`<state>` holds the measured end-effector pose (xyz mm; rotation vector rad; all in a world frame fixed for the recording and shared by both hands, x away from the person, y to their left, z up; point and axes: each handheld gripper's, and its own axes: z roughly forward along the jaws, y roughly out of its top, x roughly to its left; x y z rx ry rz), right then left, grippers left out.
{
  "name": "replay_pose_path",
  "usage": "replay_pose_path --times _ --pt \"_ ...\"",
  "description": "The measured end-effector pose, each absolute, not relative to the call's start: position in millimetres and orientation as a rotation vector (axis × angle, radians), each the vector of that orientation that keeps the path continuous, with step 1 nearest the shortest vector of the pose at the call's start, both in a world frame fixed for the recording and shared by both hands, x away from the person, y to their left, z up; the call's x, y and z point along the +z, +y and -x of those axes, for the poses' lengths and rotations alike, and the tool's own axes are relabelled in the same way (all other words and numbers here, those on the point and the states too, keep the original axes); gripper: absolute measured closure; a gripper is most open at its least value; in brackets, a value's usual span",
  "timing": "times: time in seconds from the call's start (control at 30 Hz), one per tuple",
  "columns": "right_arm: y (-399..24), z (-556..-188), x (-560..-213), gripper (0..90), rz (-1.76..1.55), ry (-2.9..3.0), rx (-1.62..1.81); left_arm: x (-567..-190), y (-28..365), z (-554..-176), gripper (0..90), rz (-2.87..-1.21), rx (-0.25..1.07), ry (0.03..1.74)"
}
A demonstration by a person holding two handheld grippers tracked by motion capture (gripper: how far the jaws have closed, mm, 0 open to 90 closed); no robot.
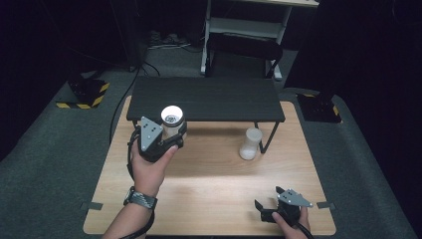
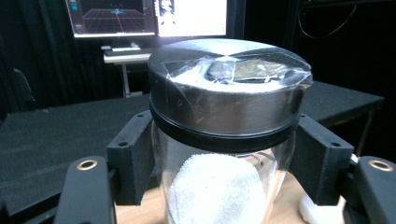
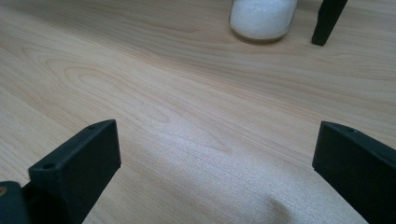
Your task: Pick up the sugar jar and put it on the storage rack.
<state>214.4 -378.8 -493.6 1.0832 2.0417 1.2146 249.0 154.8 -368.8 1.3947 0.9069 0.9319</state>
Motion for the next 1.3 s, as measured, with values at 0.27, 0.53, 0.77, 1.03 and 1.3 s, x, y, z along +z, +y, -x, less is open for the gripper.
replay_pose_path --times 0.27,0.53,0.77,1.03,1.3 --pt "-378.8 -214.3 -493.7 0.9 -1.083 2.041 1.215 -355.4 151.6 -268.5 31.0 -1.371 0.942 0.925" --pt "-379.3 -214.4 -493.9 0.9 -1.080 2.043 1.218 -347.4 146.4 -290.9 31.0 -1.363 0.956 0.954" --pt "-380.8 -214.7 -494.3 0.9 -1.087 2.039 1.228 -339.7 141.4 -308.4 31.0 -1.377 0.979 0.980" --pt "-380.8 -214.2 -494.5 0.9 -1.077 2.040 1.229 -339.2 136.5 -329.0 31.0 -1.380 0.987 1.027" --pt "-380.8 -213.7 -495.0 0.9 -1.072 2.039 1.233 -342.5 132.4 -341.4 31.0 -1.374 0.977 1.047"
